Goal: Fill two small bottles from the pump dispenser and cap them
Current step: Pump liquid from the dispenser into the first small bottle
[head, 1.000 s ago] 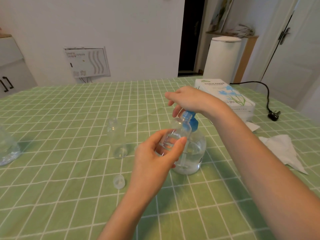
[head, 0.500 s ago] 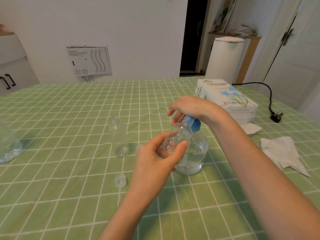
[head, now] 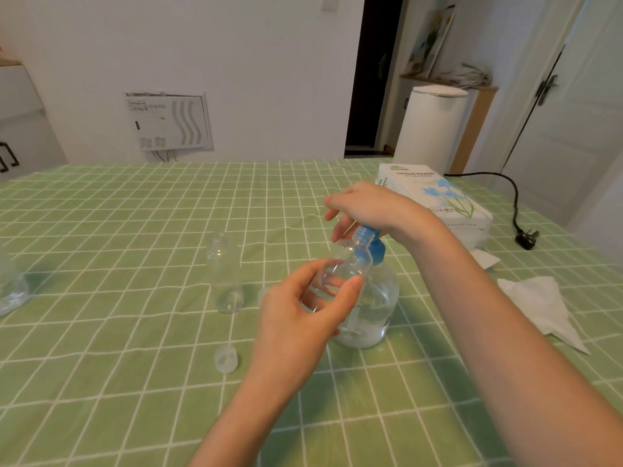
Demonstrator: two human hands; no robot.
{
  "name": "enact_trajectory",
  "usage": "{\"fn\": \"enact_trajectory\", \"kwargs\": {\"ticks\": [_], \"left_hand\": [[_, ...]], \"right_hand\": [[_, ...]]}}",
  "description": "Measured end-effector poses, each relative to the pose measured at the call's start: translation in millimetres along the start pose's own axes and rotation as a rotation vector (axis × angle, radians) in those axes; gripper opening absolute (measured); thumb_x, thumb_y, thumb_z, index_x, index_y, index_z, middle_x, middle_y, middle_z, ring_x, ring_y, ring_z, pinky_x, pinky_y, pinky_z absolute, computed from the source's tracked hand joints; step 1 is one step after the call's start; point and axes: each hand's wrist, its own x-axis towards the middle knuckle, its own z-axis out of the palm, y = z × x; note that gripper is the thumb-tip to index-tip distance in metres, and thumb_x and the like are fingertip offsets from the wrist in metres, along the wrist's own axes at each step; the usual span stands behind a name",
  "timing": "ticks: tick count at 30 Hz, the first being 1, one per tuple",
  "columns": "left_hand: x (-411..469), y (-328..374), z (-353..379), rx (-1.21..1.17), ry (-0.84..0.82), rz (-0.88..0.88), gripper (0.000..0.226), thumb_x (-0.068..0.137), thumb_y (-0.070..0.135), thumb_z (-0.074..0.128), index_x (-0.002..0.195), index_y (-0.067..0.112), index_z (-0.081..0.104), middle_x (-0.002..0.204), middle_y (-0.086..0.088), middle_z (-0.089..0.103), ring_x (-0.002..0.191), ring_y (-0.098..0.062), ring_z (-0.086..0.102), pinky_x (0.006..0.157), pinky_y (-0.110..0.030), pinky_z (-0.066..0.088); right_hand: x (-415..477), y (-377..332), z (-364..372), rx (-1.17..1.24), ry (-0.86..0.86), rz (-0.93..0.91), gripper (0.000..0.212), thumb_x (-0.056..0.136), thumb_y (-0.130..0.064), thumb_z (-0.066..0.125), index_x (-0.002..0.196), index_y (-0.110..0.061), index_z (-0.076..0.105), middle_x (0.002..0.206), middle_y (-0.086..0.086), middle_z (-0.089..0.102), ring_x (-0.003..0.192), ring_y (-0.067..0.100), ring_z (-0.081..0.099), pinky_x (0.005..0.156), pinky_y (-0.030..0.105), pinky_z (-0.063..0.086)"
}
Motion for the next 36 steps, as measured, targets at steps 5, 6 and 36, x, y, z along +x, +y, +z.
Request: {"fn": "enact_trajectory", "kwargs": {"ticks": [5,6,36], "left_hand": [[0.0,-2.4,-0.7,0.013,-0.012,0.025,0.012,0.075,0.031,0.07,0.085,0.037,0.068,0.074,0.005,0.071,0.06,-0.012,0.061,0.051,-0.021,0.053],[0.1,-3.1,-1.3,0.016,-0.014,0.026,0.012,0.075,0.031,0.07,0.086,0.037,0.068,0.074,0.005,0.071,0.059,-0.011,0.061,0.052,-0.022,0.053],[-1.9,-4.8,-1.9,0.067,-0.018,0.034,0.014,0.075,0.035,0.068,0.089,0.035,0.068,0.071,0.004,0.069,0.062,-0.026,0.06,0.059,-0.037,0.054]], "right_hand": [[-0.4,1.7,2.0,0.067,-0.031,0.002,0.025,0.094,-0.022,0.049,0.107,-0.008,0.065,0.088,0.008,0.072,0.086,0.026,0.062,0.094,0.045,0.048],[0.0,2.6,2.8,0.084,-0.033,-0.004,0.025,0.094,-0.021,0.049,0.108,-0.007,0.065,0.084,0.007,0.071,0.083,0.024,0.06,0.095,0.046,0.047],[3.6,11.0,9.4,0.03,-0.07,-0.022,0.043,0.098,-0.04,0.041,0.103,-0.008,0.068,0.096,0.011,0.072,0.104,0.032,0.064,0.096,0.041,0.047]]}}
